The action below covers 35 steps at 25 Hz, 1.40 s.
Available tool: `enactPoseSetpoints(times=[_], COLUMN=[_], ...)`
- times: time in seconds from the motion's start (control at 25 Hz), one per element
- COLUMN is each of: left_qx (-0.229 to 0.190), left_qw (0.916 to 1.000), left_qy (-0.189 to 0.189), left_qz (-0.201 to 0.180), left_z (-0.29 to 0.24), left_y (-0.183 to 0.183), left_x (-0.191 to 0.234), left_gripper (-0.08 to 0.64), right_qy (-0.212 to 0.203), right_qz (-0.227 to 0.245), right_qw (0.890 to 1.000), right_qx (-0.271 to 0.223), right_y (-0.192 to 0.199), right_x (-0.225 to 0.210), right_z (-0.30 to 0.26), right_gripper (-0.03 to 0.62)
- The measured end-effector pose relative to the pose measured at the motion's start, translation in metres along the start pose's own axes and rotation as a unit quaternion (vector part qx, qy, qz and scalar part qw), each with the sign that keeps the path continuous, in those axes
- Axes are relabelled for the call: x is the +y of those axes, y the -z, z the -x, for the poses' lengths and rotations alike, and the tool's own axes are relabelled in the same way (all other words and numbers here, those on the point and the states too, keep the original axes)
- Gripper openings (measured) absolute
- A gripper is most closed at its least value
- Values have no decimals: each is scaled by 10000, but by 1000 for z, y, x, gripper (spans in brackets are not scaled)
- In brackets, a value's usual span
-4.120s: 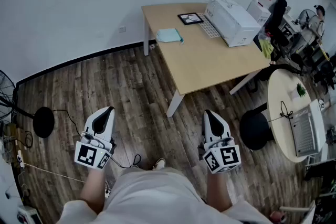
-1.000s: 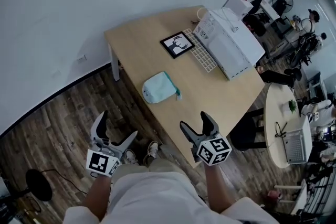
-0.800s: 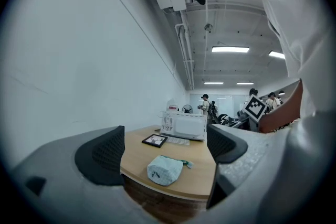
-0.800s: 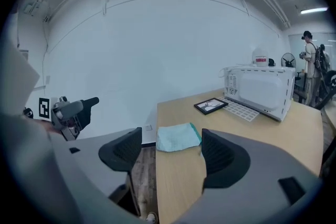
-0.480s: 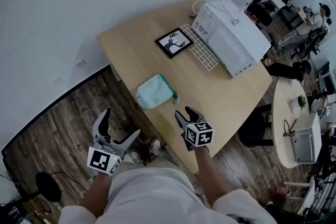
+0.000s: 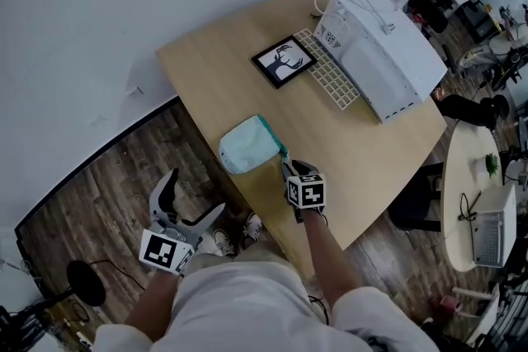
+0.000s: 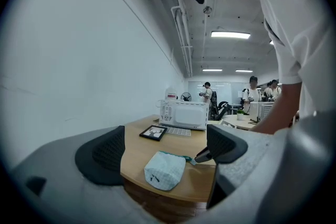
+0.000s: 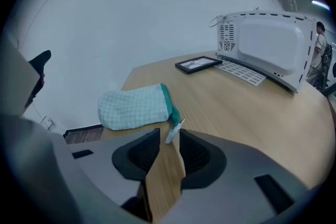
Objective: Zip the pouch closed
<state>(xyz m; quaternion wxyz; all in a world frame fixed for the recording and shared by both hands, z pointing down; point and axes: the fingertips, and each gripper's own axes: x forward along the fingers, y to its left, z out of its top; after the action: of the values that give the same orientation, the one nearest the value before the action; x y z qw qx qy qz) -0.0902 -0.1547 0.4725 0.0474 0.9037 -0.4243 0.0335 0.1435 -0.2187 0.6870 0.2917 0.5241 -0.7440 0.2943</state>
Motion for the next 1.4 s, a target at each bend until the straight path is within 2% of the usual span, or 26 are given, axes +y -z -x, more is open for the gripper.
enactPoseSetpoints(times=[0.16, 0.24, 0.36, 0.48, 0.6, 0.72, 0.88, 1.04, 1.16, 1.24, 1.32, 1.4], left_qx=[40, 67, 82, 90, 125, 107, 42, -30, -117, -198, -256, -226], left_qw=[10000, 10000, 10000, 9999, 9993, 9985, 9967, 9902, 9812, 9742, 9668, 9600], left_qy=[-5, 1, 30, 134, 315, 453, 734, 1259, 1782, 2099, 2432, 2709], left_qz=[-15, -14, -17, 49, 167, 289, 340, 606, 737, 803, 742, 676], left_z=[-9, -13, -17, -21, -28, -35, -48, -62, -69, -70, -70, -71], left_y=[0, 1, 1, 2, 4, 2, -8, -17, -27, -37, -47, -58], left_x=[-2, -4, -8, -13, -17, -20, -27, -38, -45, -46, -45, -44], left_gripper=[482, 482, 482, 482, 480, 480, 476, 374, 270, 227, 189, 156], right_qy=[-12, 33, 57, 127, 212, 315, 457, 581, 624, 603, 557, 504], right_qz=[-79, -57, 50, 540, 1447, 2432, 3509, 4368, 4870, 5102, 5250, 5310], right_qw=[9997, 9995, 9997, 9985, 9883, 9663, 9268, 8797, 8428, 8222, 8065, 7970], right_qx=[248, 303, 217, -44, -423, -788, -1253, -1787, -2207, -2452, -2661, -2832], right_y=[4, 7, 7, -6, -31, -61, -92, -119, -140, -151, -161, -170], right_x=[-3, -4, -5, -5, 3, 18, 43, 69, 90, 103, 114, 123], right_z=[-15, -19, -17, -6, 12, 37, 69, 103, 131, 149, 165, 180], right_gripper=[112, 42, 11, 8, 6, 6, 6, 6, 6, 6, 6, 6])
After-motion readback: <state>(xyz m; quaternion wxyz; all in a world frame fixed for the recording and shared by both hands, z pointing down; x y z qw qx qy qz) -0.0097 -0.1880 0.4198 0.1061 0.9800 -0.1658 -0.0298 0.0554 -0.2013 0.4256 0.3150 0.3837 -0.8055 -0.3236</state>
